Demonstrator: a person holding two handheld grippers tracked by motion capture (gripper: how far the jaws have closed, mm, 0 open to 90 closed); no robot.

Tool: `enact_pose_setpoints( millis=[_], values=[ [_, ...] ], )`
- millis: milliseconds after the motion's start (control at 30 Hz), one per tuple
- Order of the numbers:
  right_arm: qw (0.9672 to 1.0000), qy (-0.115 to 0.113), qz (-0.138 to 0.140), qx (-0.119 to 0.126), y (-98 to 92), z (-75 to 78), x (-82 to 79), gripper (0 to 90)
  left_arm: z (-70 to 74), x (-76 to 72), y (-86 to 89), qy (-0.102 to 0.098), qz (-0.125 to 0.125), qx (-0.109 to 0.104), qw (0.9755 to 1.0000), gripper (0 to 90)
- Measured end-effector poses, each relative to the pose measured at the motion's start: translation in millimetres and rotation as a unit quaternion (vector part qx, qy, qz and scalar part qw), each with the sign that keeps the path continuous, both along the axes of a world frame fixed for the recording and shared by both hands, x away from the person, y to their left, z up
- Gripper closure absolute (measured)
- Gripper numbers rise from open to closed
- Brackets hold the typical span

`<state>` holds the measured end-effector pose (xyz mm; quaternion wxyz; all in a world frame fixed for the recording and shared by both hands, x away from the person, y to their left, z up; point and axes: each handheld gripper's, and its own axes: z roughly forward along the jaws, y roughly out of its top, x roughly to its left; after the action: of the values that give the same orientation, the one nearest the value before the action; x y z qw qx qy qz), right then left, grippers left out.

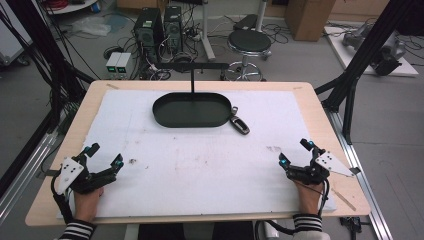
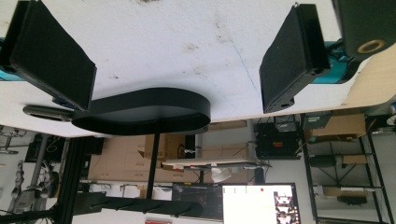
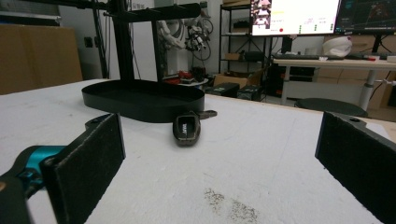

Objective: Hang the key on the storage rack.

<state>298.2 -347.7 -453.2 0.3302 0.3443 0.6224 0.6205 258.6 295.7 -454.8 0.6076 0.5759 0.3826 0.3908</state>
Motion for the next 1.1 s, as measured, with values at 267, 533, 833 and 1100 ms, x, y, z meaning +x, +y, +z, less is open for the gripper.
enact_pose_setpoints(
  millis=[267, 533, 833, 1100],
  values=[
    [1.0000, 0.003, 0.001, -0.001, 1.3, 0.1, -1.0, 0.4, 0.1, 0.1, 0.0, 0.000, -0.001, 0.001, 1.0000, 11.4],
    [1.0000, 0.002, 0.000, -0.001, 1.0, 0.2, -0.7, 0.4, 0.2, 0.5, -0.2, 0.002, -0.001, 0.002, 1.0000, 11.4],
    [0.9996, 0.025, 0.000, -0.009, 1.3, 5.3, 4.0, 0.3, 0.3, 1.1, 0.0, 0.004, -0.002, 0.001, 1.0000, 11.4],
    [0.9969, 0.056, 0.013, -0.053, 7.5, 33.7, 16.5, 0.3, 0.3, 1.2, -0.3, 0.004, -0.001, 0.001, 1.0000, 11.4]
  ],
)
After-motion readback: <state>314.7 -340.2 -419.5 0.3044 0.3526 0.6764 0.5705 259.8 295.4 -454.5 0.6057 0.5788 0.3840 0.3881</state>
